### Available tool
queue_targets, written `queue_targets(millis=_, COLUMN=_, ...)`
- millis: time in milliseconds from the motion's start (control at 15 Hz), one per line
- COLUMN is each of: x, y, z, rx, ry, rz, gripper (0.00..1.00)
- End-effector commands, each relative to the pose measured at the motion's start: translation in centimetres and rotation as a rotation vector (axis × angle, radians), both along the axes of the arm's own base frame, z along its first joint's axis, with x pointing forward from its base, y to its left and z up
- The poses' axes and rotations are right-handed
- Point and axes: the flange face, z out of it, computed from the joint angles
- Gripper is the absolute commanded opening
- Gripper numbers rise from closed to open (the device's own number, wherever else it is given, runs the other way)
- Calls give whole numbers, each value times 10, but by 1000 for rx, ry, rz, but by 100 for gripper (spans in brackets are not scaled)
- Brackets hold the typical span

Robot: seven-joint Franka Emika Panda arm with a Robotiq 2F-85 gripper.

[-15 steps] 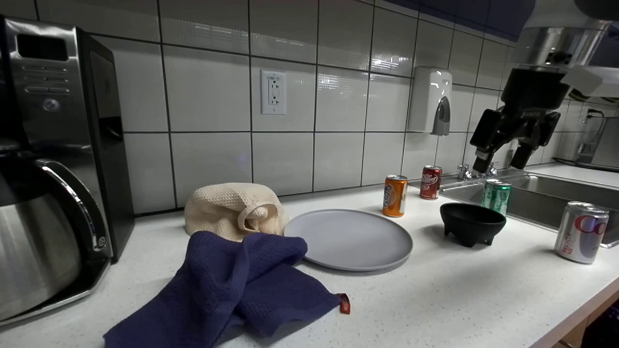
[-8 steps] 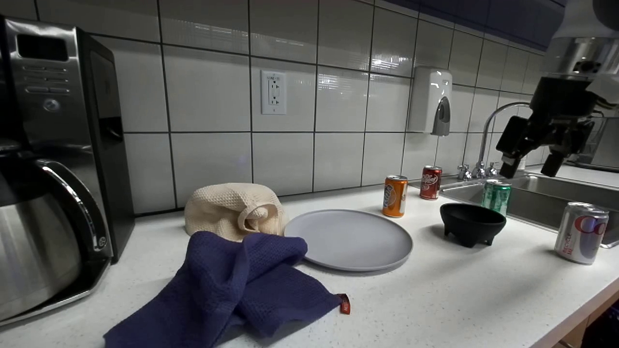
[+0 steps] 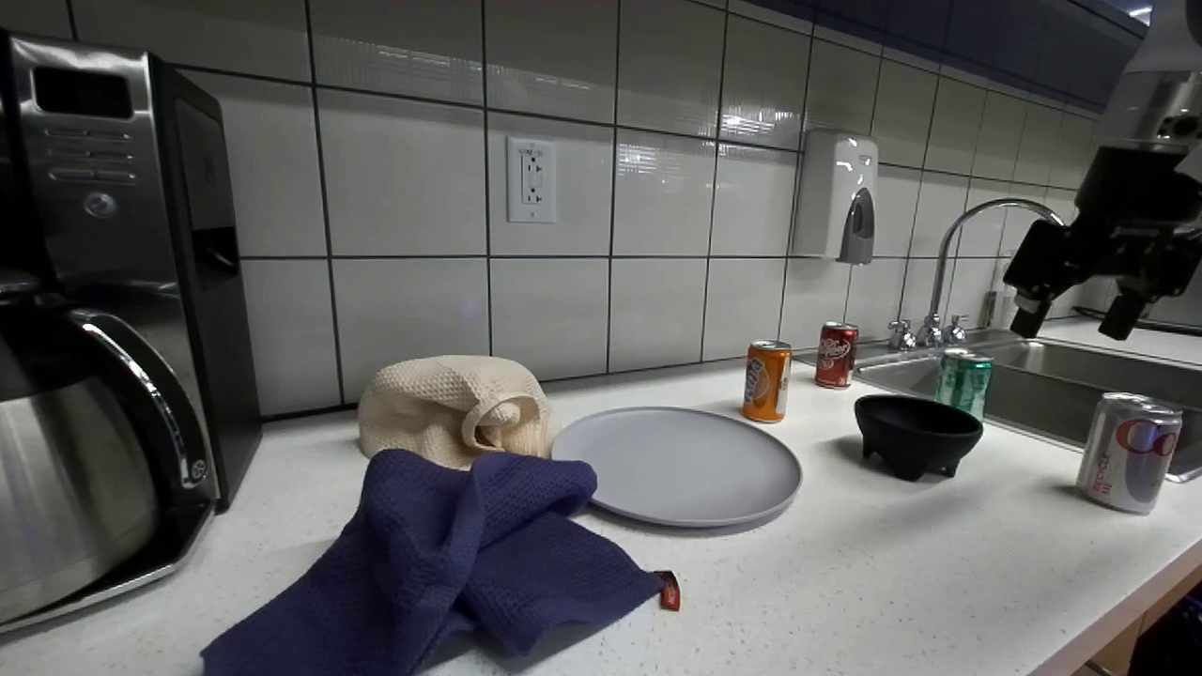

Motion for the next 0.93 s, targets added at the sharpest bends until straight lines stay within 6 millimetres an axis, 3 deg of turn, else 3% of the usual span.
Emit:
queue_targets(millis=0, x=-15, y=-14, z=8, rx=26, ry=1, rz=-54, gripper=100)
queue_targets(millis=867, x=-52, y=-65, z=-1, rx=100, ry=63, rz=-254, gripper=100)
